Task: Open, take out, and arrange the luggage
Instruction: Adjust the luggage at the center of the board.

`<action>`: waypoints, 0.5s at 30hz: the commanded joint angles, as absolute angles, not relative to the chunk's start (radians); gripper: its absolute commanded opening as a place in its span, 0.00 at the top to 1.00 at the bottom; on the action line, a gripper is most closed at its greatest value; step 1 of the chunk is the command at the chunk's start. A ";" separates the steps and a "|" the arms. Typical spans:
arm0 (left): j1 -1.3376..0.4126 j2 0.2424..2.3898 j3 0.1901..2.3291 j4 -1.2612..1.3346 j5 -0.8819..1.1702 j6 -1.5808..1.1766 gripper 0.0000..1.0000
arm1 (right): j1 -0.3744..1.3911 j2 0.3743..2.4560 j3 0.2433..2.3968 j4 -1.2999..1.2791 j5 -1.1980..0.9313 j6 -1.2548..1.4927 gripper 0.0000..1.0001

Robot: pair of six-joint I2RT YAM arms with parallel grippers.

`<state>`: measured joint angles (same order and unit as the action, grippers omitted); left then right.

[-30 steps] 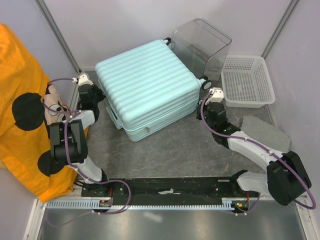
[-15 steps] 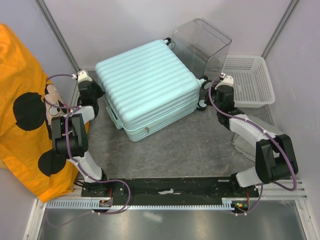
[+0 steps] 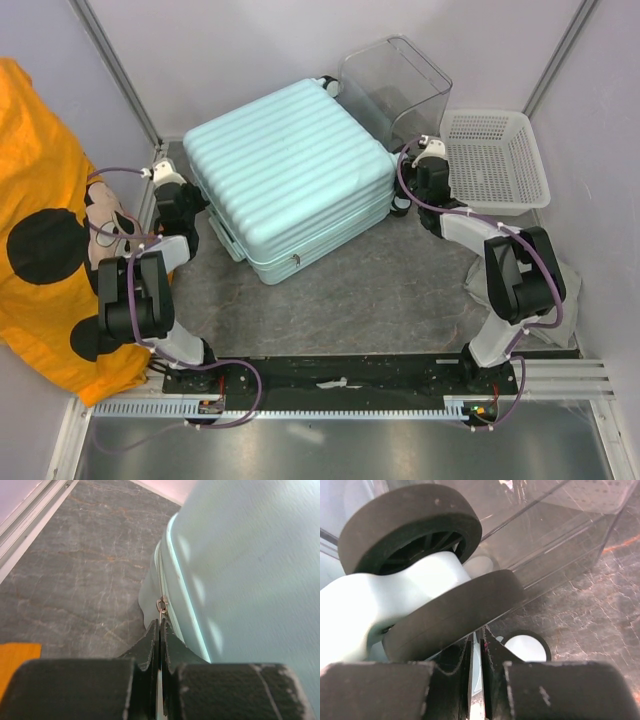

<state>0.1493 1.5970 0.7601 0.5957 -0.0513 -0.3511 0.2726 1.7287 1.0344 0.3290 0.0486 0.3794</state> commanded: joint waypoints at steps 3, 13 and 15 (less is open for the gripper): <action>0.170 1.474 0.635 0.649 -0.126 -0.373 0.99 | 0.391 1.802 1.106 0.428 -0.063 0.370 0.84; 0.158 1.404 0.525 0.667 -0.048 -0.414 0.98 | 0.426 1.747 1.065 0.407 -0.029 0.390 0.68; 0.141 1.393 0.502 0.670 -0.038 -0.426 0.98 | 0.423 1.709 1.055 0.371 -0.006 0.376 0.54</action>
